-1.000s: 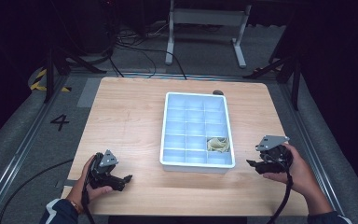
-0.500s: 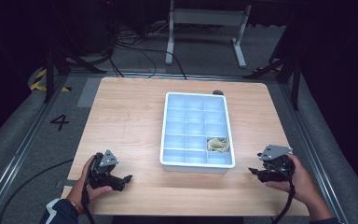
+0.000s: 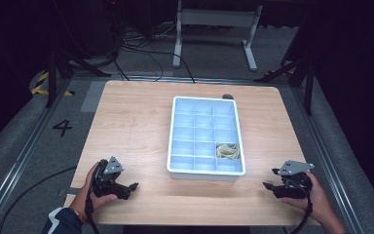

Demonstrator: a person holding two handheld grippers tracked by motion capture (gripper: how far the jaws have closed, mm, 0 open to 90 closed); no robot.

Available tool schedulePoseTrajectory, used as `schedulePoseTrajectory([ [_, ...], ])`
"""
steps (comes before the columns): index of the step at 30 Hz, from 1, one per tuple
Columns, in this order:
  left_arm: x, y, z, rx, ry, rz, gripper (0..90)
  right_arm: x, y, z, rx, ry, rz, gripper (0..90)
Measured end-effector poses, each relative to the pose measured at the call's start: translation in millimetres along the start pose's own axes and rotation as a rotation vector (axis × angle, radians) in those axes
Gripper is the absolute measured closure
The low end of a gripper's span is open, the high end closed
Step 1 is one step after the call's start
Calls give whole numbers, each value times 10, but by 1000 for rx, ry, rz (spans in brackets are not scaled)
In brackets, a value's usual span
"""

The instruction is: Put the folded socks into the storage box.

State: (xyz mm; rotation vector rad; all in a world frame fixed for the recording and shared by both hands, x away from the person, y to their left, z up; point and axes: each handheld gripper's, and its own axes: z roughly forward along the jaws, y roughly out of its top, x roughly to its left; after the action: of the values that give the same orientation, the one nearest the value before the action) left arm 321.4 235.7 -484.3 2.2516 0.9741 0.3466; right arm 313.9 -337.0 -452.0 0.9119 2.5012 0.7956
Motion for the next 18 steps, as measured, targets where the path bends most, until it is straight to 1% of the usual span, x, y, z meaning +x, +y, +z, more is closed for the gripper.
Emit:
schedulePoseTrajectory([
  [2,0,0,0,0,0,0,3,-7,-31,9,-4,0,5,374],
  [3,0,0,0,0,0,0,3,-21,-94,12,-15,-3,21,374],
  [4,0,0,0,0,0,0,3,-21,-94,12,-15,-3,21,374],
  [5,0,0,0,0,0,1,3,-28,-123,6,-24,-1,36,374],
  [8,3,1,-1,0,2,3,3,-46,-211,-8,-43,-4,55,372],
  [10,3,2,-1,2,2,2,3,-73,-289,-31,-55,1,81,366],
  [11,2,2,-1,1,3,2,3,-82,-314,-39,-62,-3,84,366],
  [12,1,1,0,1,3,0,3,-98,-354,-57,-74,-5,101,366],
  [13,1,1,0,1,3,0,3,-98,-354,-57,-74,-5,101,366],
  [14,1,1,0,1,3,0,3,-128,-436,-87,-94,-14,125,362],
  [16,2,2,-1,1,2,2,3,-141,-498,-102,-108,-18,140,360],
  [18,2,2,-1,2,2,2,3,-146,-524,-108,-108,-20,142,356],
])
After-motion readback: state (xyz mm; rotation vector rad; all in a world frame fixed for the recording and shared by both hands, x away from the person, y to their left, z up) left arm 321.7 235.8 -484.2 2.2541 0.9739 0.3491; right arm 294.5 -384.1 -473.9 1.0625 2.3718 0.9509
